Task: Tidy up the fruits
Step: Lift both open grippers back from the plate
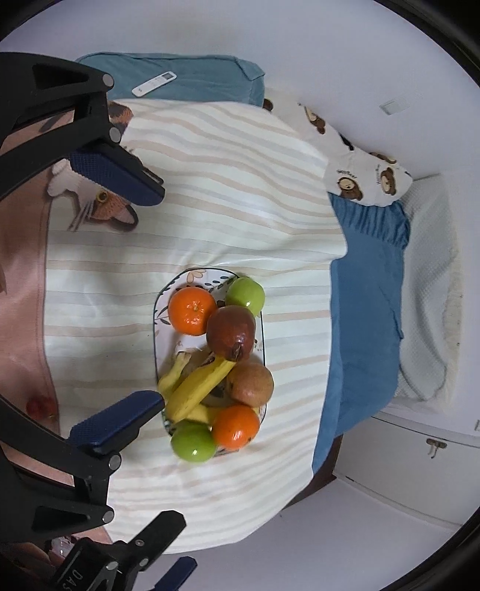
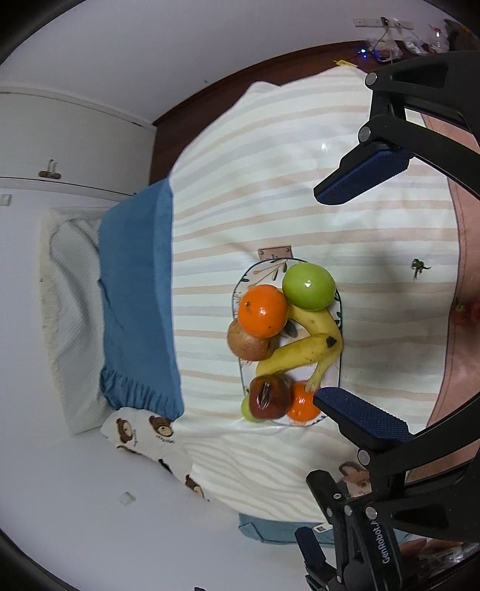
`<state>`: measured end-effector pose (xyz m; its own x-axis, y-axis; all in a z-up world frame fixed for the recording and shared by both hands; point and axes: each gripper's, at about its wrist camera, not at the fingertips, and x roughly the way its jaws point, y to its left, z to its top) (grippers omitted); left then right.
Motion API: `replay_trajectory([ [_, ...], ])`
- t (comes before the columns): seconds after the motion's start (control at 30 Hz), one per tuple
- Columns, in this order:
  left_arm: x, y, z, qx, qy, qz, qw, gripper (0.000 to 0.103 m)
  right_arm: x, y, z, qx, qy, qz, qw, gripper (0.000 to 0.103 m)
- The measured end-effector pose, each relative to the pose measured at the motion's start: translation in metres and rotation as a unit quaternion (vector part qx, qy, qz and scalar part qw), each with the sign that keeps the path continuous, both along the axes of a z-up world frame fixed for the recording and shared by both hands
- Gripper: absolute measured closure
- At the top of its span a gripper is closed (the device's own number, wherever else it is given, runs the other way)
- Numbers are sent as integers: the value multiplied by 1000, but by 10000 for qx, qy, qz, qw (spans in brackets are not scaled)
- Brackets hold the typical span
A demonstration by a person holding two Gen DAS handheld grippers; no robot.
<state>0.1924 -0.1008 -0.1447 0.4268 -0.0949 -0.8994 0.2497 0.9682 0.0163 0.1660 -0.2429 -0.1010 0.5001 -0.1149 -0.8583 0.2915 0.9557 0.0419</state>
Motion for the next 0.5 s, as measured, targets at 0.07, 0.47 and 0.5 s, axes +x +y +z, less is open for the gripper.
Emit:
replay_trajectory([
  [0.07, -10, 1, 8, -19, -79, -19, 10000, 0, -11, 3, 11, -37, -114, 9, 9999, 2],
  [0.47, -73, 14, 65, -134, -670, -107, 9976, 1, -77, 17, 67, 2, -590, 0, 9983, 2],
  [0.5, -76, 16, 67, -151, -695, -97, 9974, 1, -81, 17, 70, 3, -627, 3, 9980, 2],
])
